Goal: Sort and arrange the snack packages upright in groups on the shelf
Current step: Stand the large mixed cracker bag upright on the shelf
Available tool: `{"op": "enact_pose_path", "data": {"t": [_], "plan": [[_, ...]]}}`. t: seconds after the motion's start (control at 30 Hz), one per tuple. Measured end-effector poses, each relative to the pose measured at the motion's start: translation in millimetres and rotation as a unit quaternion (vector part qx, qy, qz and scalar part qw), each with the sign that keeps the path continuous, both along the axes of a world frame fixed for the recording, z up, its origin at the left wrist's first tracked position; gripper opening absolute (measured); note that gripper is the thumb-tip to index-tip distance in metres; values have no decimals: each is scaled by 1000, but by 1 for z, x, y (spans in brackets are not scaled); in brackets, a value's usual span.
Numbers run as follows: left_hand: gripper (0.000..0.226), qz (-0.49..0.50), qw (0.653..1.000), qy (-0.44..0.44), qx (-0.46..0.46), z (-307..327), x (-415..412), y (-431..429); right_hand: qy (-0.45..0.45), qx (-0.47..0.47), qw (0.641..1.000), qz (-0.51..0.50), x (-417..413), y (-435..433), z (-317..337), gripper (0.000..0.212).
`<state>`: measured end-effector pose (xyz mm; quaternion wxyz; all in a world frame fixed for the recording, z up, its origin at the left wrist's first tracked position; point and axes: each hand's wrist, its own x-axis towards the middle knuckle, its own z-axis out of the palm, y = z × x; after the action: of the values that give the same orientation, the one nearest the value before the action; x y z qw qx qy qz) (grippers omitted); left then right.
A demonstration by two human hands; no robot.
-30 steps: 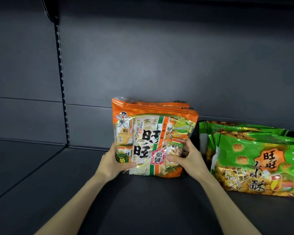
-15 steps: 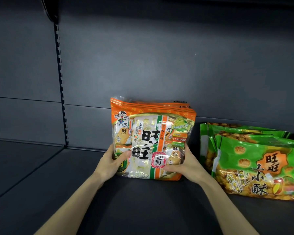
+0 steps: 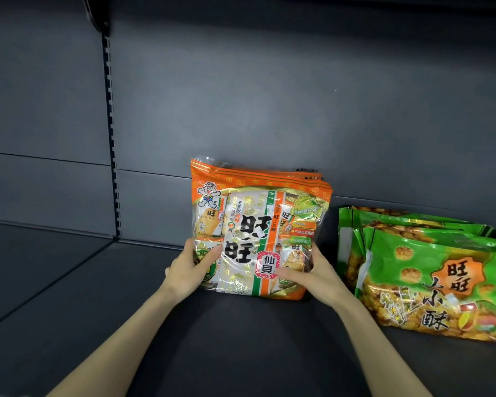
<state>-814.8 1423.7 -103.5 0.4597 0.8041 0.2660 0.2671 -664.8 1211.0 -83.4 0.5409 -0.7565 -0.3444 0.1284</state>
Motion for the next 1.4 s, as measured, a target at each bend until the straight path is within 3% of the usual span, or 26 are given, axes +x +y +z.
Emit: {"op": "enact_pose_path", "data": {"t": [0.1,0.33,0.5,0.63,0.87,1.1,1.4], "plan": [[42,-4,1000,-20,-19,2,-3,-3,8,14,1000,-3,-1,1,1,84],[55,-32,999,-37,-22,3,-10,-8,3,41,999,-26,-4,5,2,74],[63,-40,996,-58,-53,3,-7,-8,3,56,998,-41,-6,1,8,85],[69,-64,993,-60,-79,7,-3,-3,6,87,994,-60,-7,2,20,66],[104,-154,986,-5,-58,31,-1,27,21,104,991,-86,6,9,57,85],[127,-239,969,13,-54,26,4,38,11,100,992,-75,0,20,58,77],[121,-248,966,-14,-69,24,11,44,4,95,990,-101,6,27,59,69]]}}
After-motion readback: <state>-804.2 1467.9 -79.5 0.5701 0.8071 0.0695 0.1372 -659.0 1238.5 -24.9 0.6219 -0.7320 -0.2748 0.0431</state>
